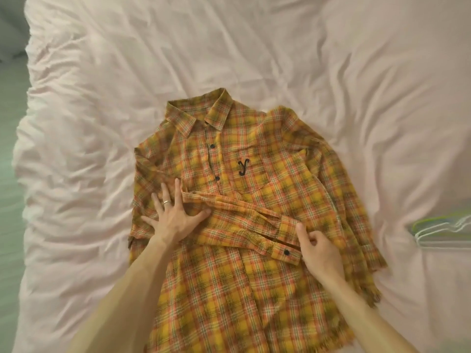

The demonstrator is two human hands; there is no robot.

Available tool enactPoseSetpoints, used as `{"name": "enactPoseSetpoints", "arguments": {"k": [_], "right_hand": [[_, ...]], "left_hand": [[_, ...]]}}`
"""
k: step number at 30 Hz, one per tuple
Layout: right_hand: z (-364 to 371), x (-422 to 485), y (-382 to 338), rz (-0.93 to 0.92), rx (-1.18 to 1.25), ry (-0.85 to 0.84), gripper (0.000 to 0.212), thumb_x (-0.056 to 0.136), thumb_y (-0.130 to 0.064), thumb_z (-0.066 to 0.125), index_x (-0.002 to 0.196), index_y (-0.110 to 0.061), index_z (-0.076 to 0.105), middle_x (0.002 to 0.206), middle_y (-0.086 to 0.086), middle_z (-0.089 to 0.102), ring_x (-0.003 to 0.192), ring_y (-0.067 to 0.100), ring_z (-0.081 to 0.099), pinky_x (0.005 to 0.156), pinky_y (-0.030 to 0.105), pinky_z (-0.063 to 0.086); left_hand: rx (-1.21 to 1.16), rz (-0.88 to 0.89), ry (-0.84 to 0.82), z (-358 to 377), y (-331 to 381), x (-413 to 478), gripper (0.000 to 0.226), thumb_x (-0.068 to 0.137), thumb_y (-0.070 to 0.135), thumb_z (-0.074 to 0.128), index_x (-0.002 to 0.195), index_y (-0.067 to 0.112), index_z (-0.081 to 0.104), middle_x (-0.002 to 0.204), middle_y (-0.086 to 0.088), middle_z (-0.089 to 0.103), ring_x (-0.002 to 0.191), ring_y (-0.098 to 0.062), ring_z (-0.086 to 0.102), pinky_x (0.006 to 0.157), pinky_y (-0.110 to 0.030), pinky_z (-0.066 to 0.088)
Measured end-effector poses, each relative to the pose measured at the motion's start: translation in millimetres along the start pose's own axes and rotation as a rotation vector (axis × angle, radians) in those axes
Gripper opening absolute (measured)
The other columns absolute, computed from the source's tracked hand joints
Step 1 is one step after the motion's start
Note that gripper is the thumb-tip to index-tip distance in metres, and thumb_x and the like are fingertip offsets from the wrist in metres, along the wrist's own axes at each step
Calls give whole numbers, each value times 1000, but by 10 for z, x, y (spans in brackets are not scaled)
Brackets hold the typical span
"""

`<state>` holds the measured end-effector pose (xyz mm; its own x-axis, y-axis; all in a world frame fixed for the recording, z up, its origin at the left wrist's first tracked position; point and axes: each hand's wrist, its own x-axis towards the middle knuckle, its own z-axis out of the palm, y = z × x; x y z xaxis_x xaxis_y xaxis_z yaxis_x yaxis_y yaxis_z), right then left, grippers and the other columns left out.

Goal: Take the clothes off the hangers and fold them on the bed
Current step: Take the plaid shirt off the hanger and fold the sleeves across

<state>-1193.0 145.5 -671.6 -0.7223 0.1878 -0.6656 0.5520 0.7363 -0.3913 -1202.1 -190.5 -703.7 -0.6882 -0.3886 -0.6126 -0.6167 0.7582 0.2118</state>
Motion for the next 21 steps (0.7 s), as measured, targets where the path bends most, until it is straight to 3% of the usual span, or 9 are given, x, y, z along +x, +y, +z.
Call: {"name": "enactPoseSetpoints", "arguments": {"k": [2,4,7,10,12,14,17,21], "right_hand": [[42,-65,-11,-10,10,-98,80,93,-71,39,145,-10,47,140,5,57,125,23,55,100,38,45],[76,-103,-41,-45,71,-107,77,97,-61,47,151,-8,38,155,7,42,142,25,40,113,38,35],[116,-123,-80,50,161,-82,66,104,-48,41,150,-2,36,151,14,45,137,31,45,107,39,40],[172,-147,-49,172,56,-65,58,107,-44,33,150,-6,35,142,13,53,125,31,55,93,38,47],[248,-145,-29,154,-8,51,41,106,-42,38,134,-13,45,117,8,64,94,24,65,76,38,53],[327,-147,-28,32,-9,283,23,102,-35,48,114,-15,46,109,8,60,81,18,57,68,39,53],[452,-122,-94,-307,-227,521,37,96,-37,56,124,-13,51,125,12,54,109,28,51,85,44,47],[661,-99,-410,-710,-498,272,53,102,-50,36,148,-25,41,161,7,28,149,27,23,116,52,25]], "left_hand": [[-53,8,26,-14,42,3,111,69,97,34,148,50,-28,163,5,-29,150,-28,-26,110,-73,-13],[-70,26,36,-26,91,26,103,73,96,26,150,48,-25,164,3,-26,149,-28,-26,111,-68,-18],[-72,19,11,-56,163,90,92,79,92,14,152,47,-21,164,2,-24,149,-27,-27,111,-66,-20],[-28,-22,-11,-17,143,147,81,84,86,3,152,48,-19,164,5,-24,149,-26,-28,111,-66,-21],[20,-36,2,25,121,191,74,88,81,0,152,48,-18,164,6,-25,149,-27,-29,111,-68,-20],[36,-40,60,43,145,227,71,91,77,1,154,46,-15,165,4,-21,150,-28,-26,111,-69,-19],[-14,14,249,108,226,181,64,98,67,5,157,44,-6,167,2,-12,153,-25,-18,117,-65,-13],[-111,165,457,393,319,-130,56,105,53,17,158,43,0,168,5,-10,154,-18,-12,120,-60,-8]]}}
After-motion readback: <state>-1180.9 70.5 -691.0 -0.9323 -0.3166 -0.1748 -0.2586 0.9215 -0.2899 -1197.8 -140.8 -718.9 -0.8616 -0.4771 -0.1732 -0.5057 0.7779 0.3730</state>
